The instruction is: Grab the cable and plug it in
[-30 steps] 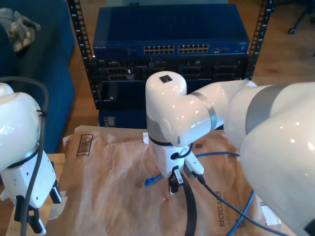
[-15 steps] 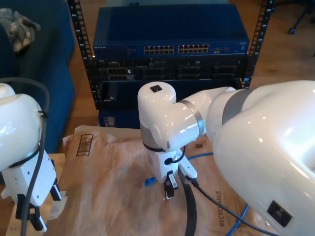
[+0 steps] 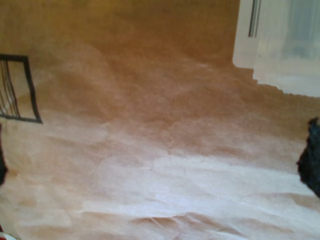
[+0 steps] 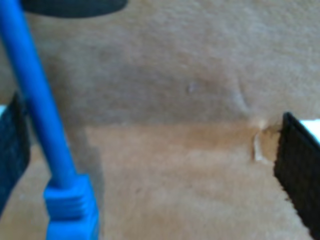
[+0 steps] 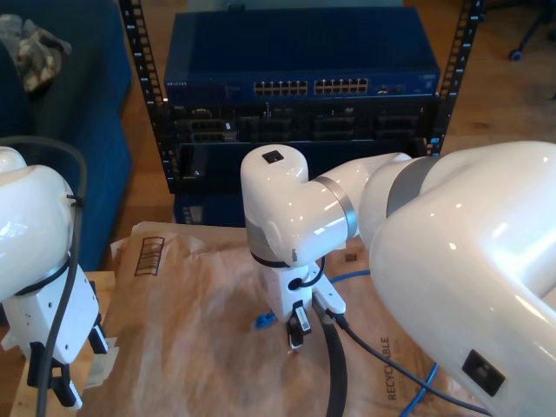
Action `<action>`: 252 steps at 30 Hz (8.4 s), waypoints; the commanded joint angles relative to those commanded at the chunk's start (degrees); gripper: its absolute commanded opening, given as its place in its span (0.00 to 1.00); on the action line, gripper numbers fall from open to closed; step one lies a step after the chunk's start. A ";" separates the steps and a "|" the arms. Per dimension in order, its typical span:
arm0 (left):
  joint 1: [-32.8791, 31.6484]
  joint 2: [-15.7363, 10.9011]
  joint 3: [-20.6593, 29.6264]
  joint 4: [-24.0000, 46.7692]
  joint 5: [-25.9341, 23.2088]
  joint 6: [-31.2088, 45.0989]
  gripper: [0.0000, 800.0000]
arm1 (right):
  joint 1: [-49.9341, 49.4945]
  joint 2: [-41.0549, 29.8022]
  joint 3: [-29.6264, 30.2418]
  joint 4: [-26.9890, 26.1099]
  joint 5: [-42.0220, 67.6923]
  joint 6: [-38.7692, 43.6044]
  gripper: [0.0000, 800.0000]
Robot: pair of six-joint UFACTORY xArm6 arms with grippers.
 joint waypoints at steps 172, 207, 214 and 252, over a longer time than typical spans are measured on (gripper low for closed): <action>-13.01 10.55 -51.60 -51.60 21.80 -17.41 1.00 | -34.90 -42.90 -3.34 48.53 25.67 -0.97 0.01; -15.21 10.73 -51.60 -50.46 22.33 -17.85 1.00 | -32.79 -41.85 -3.52 48.88 25.67 -0.97 0.01; -15.12 10.73 -51.43 -48.62 22.33 -17.76 1.00 | -32.79 -41.85 -3.52 48.88 25.67 -0.97 0.01; -15.03 10.55 -51.34 -48.44 21.63 -18.02 0.39 | -32.26 -41.49 -3.25 48.79 25.58 -0.97 0.01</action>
